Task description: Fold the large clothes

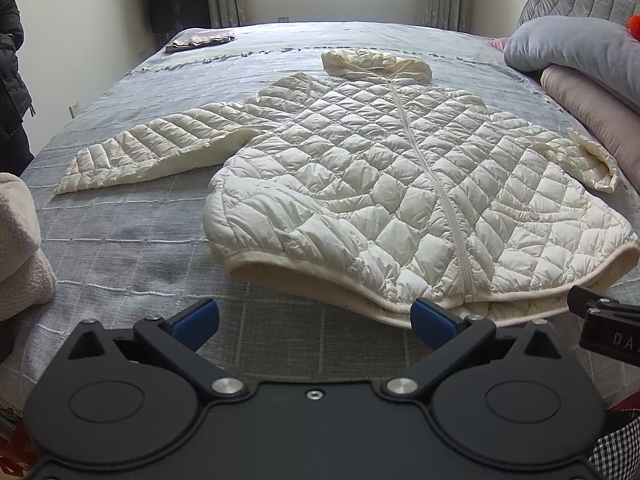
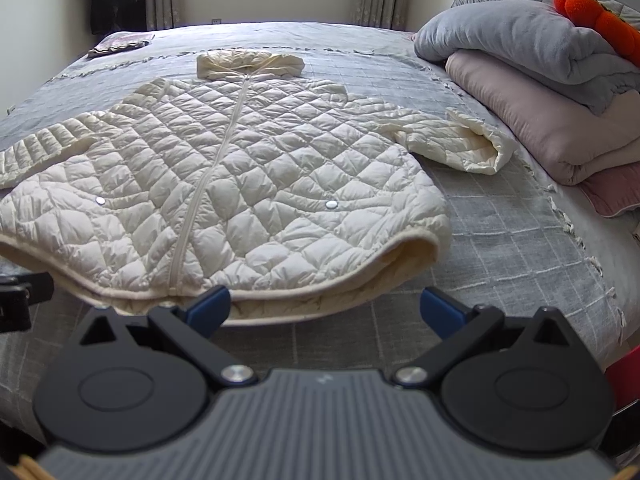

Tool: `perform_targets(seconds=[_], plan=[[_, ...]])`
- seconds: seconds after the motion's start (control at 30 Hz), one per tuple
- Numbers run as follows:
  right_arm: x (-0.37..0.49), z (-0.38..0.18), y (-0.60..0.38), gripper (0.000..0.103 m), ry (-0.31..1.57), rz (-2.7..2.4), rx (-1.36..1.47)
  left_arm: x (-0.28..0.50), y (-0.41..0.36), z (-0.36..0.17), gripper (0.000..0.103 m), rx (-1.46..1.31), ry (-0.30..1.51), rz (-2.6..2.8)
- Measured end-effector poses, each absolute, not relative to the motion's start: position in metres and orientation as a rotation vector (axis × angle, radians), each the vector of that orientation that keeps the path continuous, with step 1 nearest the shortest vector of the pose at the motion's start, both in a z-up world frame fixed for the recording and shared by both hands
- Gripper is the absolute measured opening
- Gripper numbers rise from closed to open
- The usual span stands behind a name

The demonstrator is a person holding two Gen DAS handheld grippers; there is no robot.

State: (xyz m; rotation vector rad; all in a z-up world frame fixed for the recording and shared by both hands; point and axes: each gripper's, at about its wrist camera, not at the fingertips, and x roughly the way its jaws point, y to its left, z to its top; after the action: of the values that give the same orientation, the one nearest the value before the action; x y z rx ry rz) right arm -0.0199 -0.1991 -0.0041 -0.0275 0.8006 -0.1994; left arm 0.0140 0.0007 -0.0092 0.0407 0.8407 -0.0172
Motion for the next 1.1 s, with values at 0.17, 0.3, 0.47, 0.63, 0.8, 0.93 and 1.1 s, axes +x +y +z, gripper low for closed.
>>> perform_targets(seconds=[0.17,0.3,0.47,0.63,0.8,0.93,1.1], plan=[[-0.0195,-0.0039,-0.1985,0.103,0.801,-0.198,-0.027,0.0133,0.0023,-0.0089,0.103,0.04,0.836,-0.017],[-0.0194,-0.0035,-0.1982,0.103,0.801,-0.199,-0.029,0.0145,0.0027,-0.0084,0.103,0.041,0.839,-0.015],[-0.0192,-0.0034,-0.1977,0.103,0.801,-0.199,-0.028,0.0146,0.0028,-0.0082,0.103,0.042,0.838,-0.015],[-0.0194,-0.0031,-0.1977,0.103,0.8,-0.198,-0.028,0.0153,0.0037,-0.0087,0.103,0.043,0.839,-0.015],[-0.0193,-0.0031,-0.1972,0.103,0.8,-0.198,-0.027,0.016,0.0056,-0.0089,0.103,0.044,0.838,-0.016],[-0.0194,-0.0028,-0.1966,0.103,0.8,-0.197,-0.029,0.0146,0.0028,-0.0084,0.103,0.042,0.839,-0.013],[-0.019,-0.0028,-0.1952,0.103,0.799,-0.197,-0.029,0.0145,0.0029,-0.0082,0.103,0.046,0.836,-0.011]])
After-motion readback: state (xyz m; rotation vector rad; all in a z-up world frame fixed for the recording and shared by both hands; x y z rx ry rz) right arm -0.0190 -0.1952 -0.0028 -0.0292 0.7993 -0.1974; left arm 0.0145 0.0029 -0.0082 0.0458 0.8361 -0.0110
